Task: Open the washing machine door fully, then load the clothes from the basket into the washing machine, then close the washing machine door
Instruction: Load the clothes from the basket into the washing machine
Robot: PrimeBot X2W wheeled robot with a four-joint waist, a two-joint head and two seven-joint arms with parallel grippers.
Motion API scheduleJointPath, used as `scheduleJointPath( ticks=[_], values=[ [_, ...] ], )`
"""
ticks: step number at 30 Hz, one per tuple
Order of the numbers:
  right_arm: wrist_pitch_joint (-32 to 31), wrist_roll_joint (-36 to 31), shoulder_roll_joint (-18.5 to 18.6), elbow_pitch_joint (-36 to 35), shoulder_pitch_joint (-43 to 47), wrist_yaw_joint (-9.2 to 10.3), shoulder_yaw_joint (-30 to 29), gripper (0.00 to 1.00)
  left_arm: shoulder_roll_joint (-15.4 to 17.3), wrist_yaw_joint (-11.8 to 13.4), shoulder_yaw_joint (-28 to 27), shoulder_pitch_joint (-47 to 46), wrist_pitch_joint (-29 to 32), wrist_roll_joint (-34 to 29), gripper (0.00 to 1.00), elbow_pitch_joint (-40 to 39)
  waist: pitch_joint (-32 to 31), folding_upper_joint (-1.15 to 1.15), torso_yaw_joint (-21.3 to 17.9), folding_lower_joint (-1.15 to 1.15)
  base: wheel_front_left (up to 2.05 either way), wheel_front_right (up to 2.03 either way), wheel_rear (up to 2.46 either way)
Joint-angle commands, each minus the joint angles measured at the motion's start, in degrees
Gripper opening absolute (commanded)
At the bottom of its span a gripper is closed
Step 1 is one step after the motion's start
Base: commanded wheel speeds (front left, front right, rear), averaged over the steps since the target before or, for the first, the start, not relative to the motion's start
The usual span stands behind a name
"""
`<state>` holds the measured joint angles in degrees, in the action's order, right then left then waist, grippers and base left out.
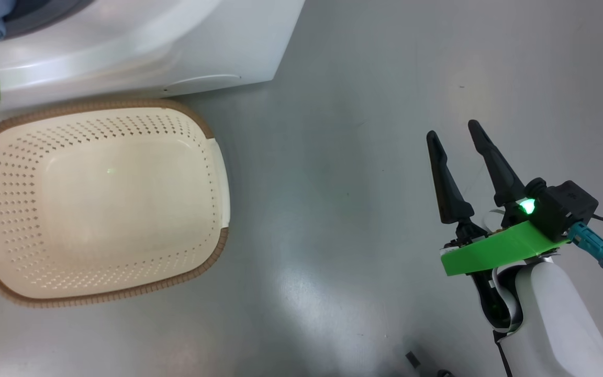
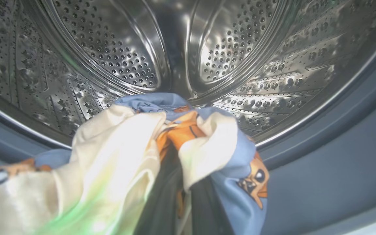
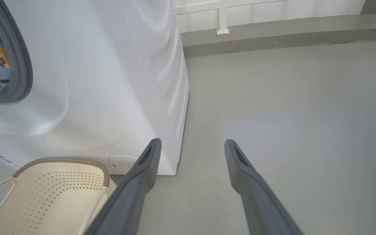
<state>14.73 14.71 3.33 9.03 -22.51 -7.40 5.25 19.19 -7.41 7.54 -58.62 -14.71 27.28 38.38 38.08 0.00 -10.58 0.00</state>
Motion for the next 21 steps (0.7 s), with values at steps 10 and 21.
scheduleJointPath(
  ticks=[10,21],
  values=[
    [0.27,1.87,-0.45,-1.26,0.65,-0.09,3.05,1.0,9.77,-0.08,2.19,-14.84,-0.29,-1.85,0.0,2.33,1.06,0.0,-2.68,0.0,0.0,0.0,0.0],
    [0.27,2.7,-0.45,-1.1,1.41,-0.09,3.96,1.0,9.88,-0.08,5.98,-12.06,-0.29,-4.35,0.0,8.88,0.56,0.0,-4.58,0.0,0.0,0.0,0.0]
  ],
)
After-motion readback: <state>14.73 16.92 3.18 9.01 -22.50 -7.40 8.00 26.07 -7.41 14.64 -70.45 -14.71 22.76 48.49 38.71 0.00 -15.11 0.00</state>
